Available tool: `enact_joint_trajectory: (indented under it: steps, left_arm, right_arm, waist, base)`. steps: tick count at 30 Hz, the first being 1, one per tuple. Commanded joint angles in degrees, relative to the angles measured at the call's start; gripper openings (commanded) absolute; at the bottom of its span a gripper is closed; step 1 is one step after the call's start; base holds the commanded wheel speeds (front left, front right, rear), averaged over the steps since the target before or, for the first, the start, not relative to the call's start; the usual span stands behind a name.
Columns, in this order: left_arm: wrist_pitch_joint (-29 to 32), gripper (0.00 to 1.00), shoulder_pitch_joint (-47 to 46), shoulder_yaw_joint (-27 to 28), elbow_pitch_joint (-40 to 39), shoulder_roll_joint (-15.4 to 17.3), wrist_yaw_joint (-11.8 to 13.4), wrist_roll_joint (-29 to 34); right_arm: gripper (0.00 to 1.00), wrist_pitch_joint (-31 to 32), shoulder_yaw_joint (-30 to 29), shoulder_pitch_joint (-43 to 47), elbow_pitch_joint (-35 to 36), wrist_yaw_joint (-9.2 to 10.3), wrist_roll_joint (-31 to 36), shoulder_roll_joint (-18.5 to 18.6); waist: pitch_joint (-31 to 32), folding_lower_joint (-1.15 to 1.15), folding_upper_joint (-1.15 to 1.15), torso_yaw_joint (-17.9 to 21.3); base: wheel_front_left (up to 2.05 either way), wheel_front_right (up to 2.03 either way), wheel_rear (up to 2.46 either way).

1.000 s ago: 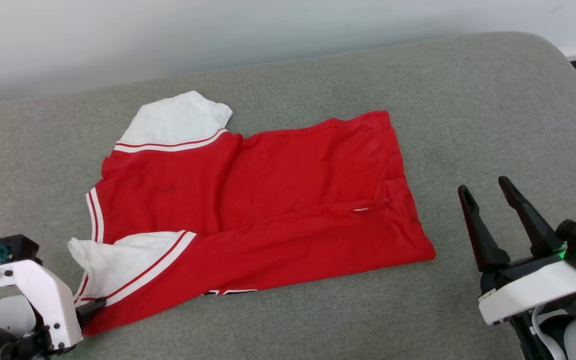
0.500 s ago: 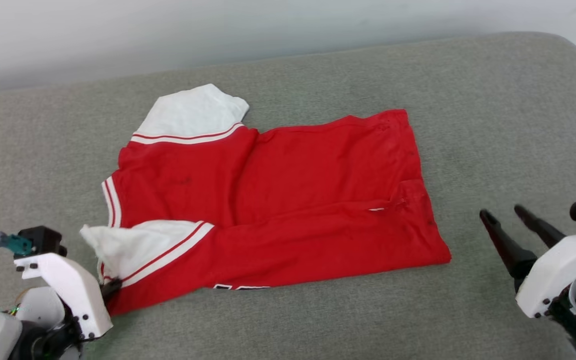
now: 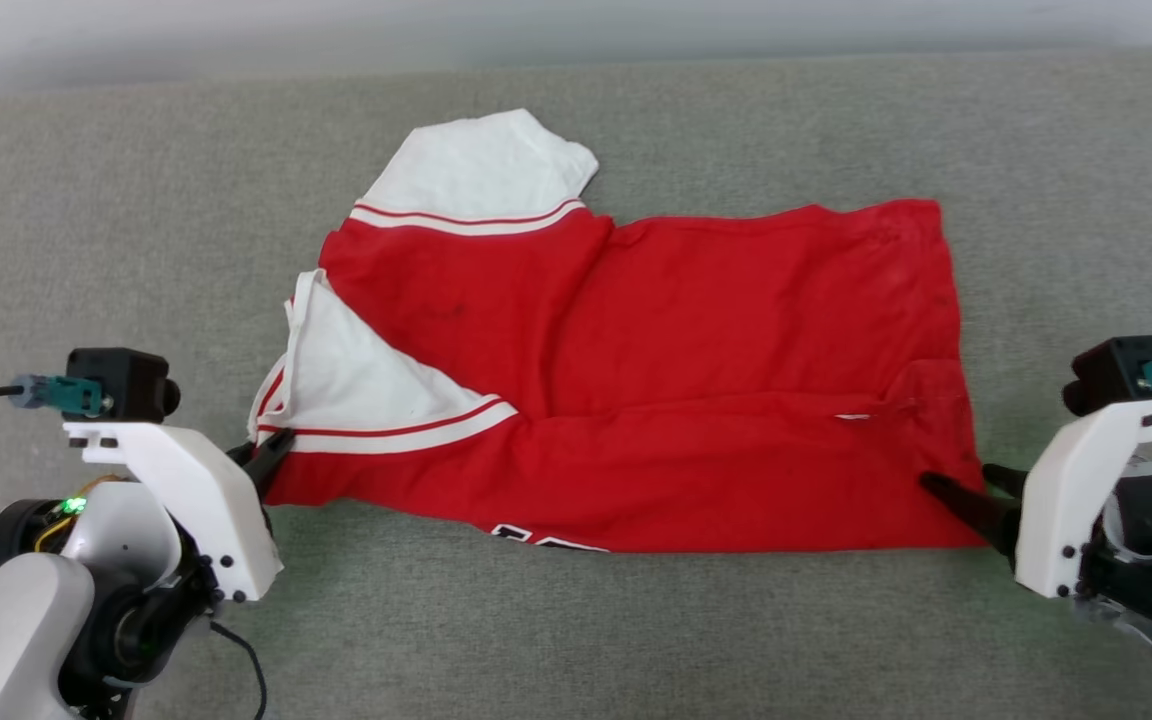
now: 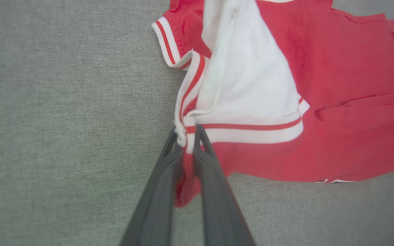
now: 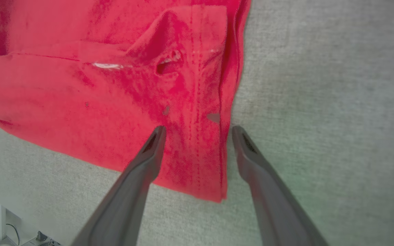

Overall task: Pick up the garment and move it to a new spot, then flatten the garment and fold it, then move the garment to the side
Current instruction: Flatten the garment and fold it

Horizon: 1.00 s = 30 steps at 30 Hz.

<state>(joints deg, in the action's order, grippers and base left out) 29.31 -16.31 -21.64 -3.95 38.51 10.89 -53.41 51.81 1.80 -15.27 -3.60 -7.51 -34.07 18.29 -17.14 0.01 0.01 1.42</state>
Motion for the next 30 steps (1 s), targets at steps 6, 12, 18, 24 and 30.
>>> enact_joint_trajectory:
  steps: [6,12,18,24,30]
  left_arm:
    - [-0.9,0.0,-0.9,-1.1,-0.5,-1.5,0.6,1.1]
    - [-1.9,0.0,0.5,-1.1,0.7,-2.2,0.6,0.7]
    - [-3.4,0.0,3.0,-0.9,1.8,-2.7,0.5,-0.2]
    - [-4.7,0.0,6.1,-1.0,1.9,-2.9,0.9,-0.6]
    - [-5.9,0.0,11.9,-0.7,0.6,-2.1,2.7,-0.7]
  right_arm:
    - [0.99,1.5,3.7,-1.6,-8.6,0.03,-1.4,-2.9]
    - [0.0,0.3,5.5,-2.5,-10.0,0.02,-2.5,-1.9]
    - [0.0,-2.7,7.1,-3.3,-8.2,0.03,-3.5,0.9]
    - [0.0,-3.9,8.8,-1.6,-7.7,0.03,-4.6,2.2]
    - [0.0,-4.5,10.2,2.0,-6.7,0.03,-5.6,3.6]
  waist:
    - [-2.1,-0.01,-0.01,-2.0]
    - [-0.9,-0.01,-0.01,-1.7]
    - [3.3,-0.01,-0.01,-0.9]
    - [8.1,-0.01,-0.01,-1.0]
    - [13.9,-0.01,-0.01,-1.6]
  base:
    - [0.0,0.0,0.0]
    - [0.0,0.0,0.0]
    - [0.0,0.0,0.0]
    - [0.0,0.0,0.0]
    - [0.0,0.0,0.0]
